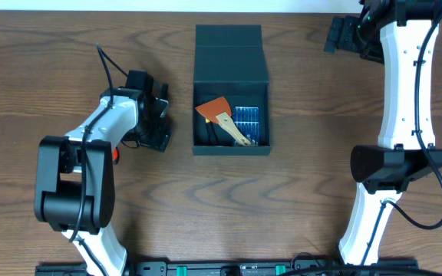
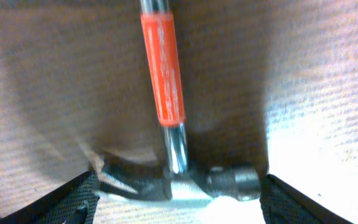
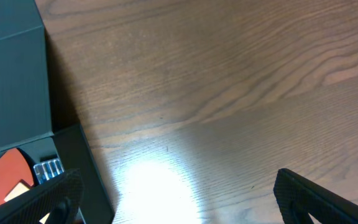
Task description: Pack container
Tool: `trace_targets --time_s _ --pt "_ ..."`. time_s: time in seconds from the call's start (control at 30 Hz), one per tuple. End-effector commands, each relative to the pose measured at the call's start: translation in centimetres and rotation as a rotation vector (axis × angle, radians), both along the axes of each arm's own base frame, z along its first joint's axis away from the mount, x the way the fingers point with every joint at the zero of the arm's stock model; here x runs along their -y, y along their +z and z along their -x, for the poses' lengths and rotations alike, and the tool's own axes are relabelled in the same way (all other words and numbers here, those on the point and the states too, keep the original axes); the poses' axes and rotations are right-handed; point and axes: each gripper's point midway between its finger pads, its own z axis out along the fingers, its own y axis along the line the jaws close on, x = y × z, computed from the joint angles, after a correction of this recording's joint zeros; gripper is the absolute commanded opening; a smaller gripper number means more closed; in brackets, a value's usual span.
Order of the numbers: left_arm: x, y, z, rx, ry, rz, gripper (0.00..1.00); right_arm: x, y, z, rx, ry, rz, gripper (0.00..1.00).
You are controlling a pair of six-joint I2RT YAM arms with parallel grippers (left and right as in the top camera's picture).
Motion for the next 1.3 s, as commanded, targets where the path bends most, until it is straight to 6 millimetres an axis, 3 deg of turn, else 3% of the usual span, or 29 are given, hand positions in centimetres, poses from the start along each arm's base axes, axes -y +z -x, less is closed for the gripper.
trace_targets --time_s 0.0,0.3,1.27 --pt "0.2 -0.1 -0.9 -0.005 0.011 0.003 0.8 0.2 0.6 0.0 0.018 -0.014 0.007 0.99" --pt "0.2 -1.4 -0.7 -0.049 0.004 -0.004 0.8 0.2 0.6 0.0 0.018 -0.013 0.007 0.99" --pt "0.1 -1.4 -0.2 -0.069 0.004 -0.006 0.75 0.2 0.6 0.0 0.018 -0.013 0.007 0.99"
